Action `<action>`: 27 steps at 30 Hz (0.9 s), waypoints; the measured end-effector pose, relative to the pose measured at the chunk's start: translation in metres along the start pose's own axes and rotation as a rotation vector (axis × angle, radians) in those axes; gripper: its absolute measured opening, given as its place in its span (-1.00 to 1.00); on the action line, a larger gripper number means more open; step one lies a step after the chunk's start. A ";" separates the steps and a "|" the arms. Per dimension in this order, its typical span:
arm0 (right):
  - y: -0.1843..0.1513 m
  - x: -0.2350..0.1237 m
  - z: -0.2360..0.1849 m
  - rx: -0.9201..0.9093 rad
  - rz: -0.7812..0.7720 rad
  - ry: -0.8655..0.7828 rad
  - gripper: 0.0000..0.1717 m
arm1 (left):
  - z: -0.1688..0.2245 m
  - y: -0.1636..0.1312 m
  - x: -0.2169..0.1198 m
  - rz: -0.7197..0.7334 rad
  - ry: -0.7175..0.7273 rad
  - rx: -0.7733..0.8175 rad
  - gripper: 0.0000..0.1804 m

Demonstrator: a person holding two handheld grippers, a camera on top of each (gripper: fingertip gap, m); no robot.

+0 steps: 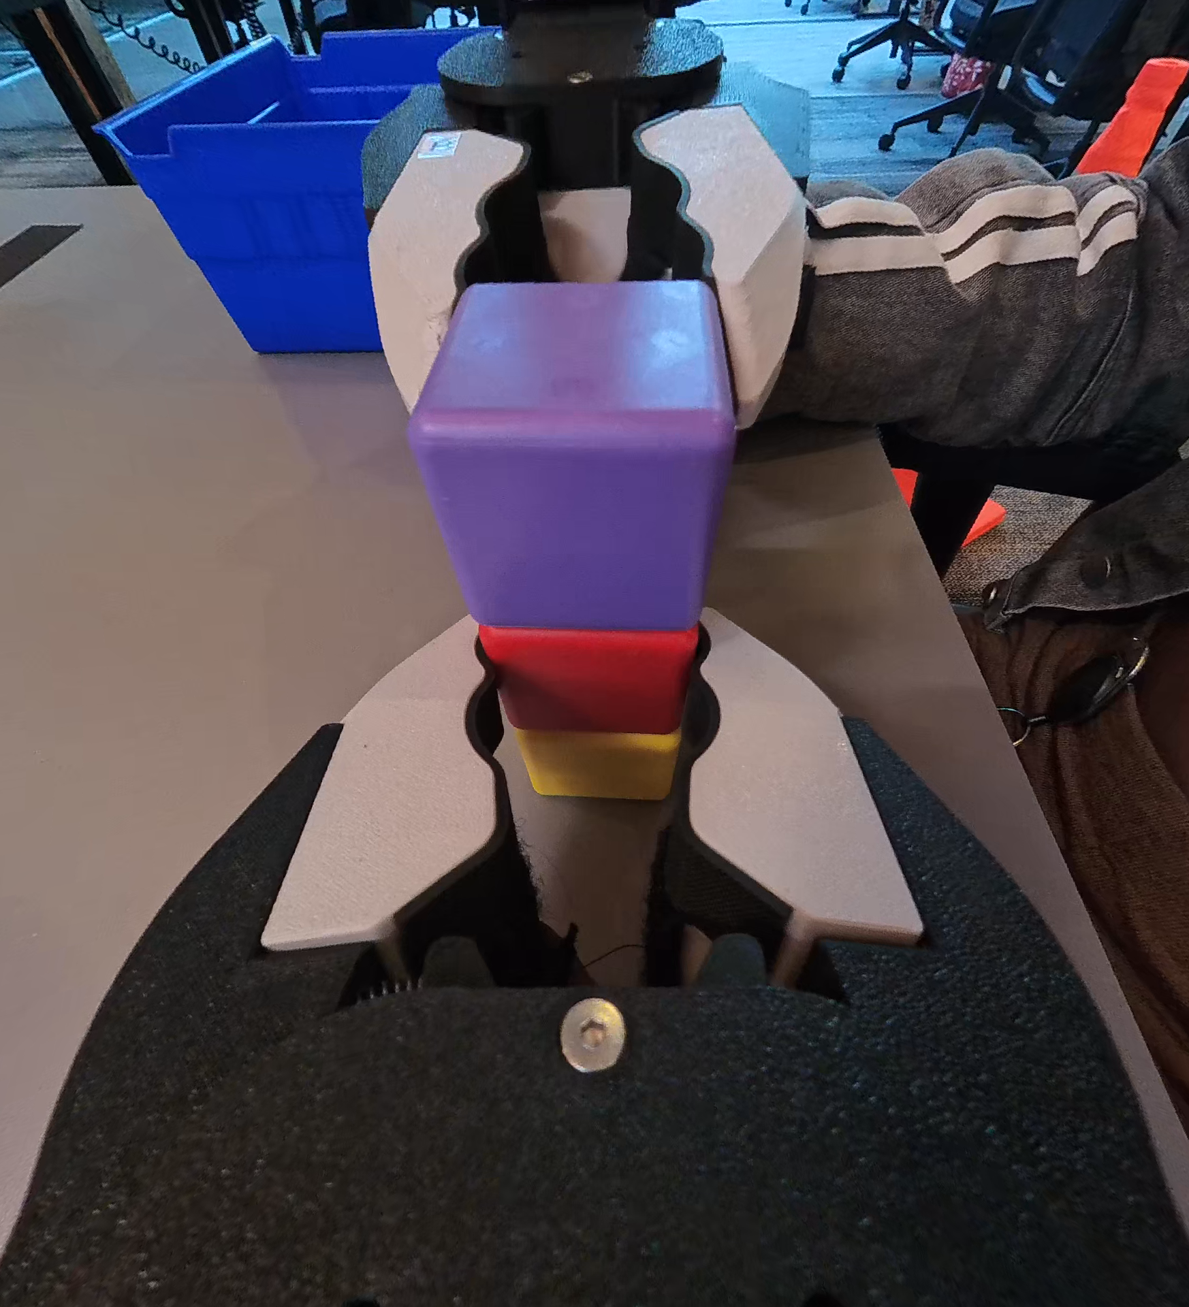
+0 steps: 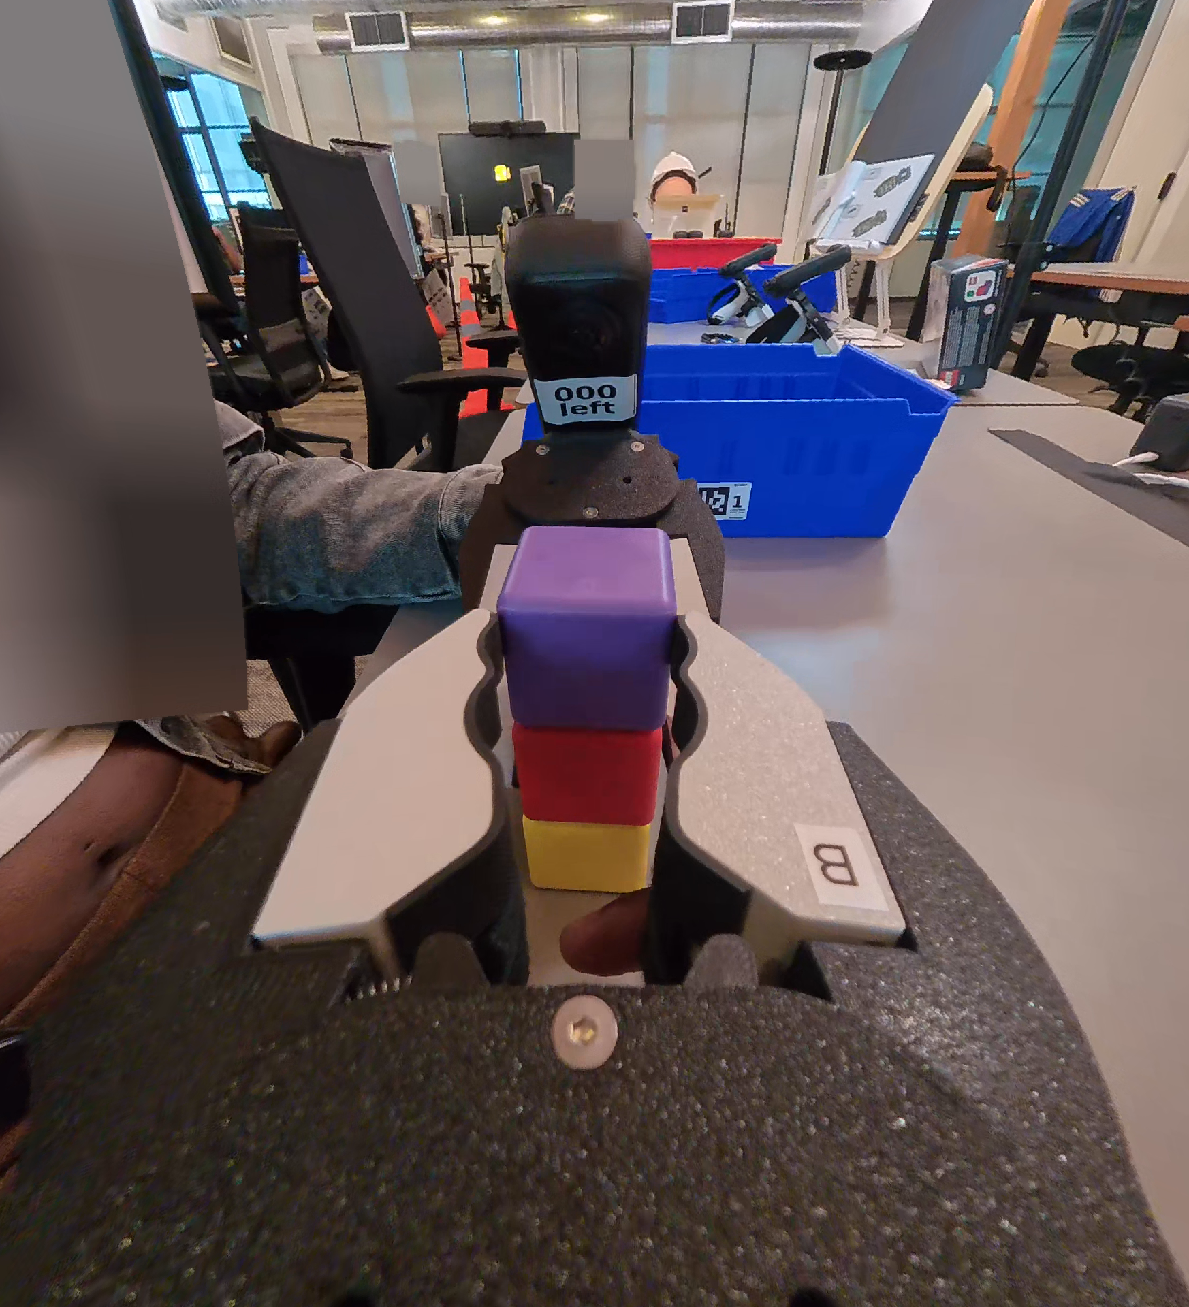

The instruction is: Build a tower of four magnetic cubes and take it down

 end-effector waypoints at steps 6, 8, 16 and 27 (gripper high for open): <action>0.000 0.000 0.001 -0.001 0.017 0.008 -0.45 | -0.001 0.000 0.000 0.000 0.009 0.000 -0.45; 0.004 -0.002 0.002 0.005 0.053 -0.001 -0.20 | -0.003 -0.001 0.000 -0.010 0.033 -0.007 -0.23; 0.024 -0.021 0.011 0.058 0.244 -0.045 0.09 | -0.001 0.051 -0.055 0.074 0.269 0.045 0.14; 0.026 -0.022 0.011 0.029 0.258 -0.077 0.06 | -0.092 0.036 -0.324 -0.150 1.136 -0.301 0.05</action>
Point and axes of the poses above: each gripper's, where its closed fingertips meet, x out along the fingers, y out of its top, z = x × y across the jaws, the point moved 2 cm from there along -x, back along the fingers, and after that the axes turned 9 degrees about x, right-handed, at the moved point
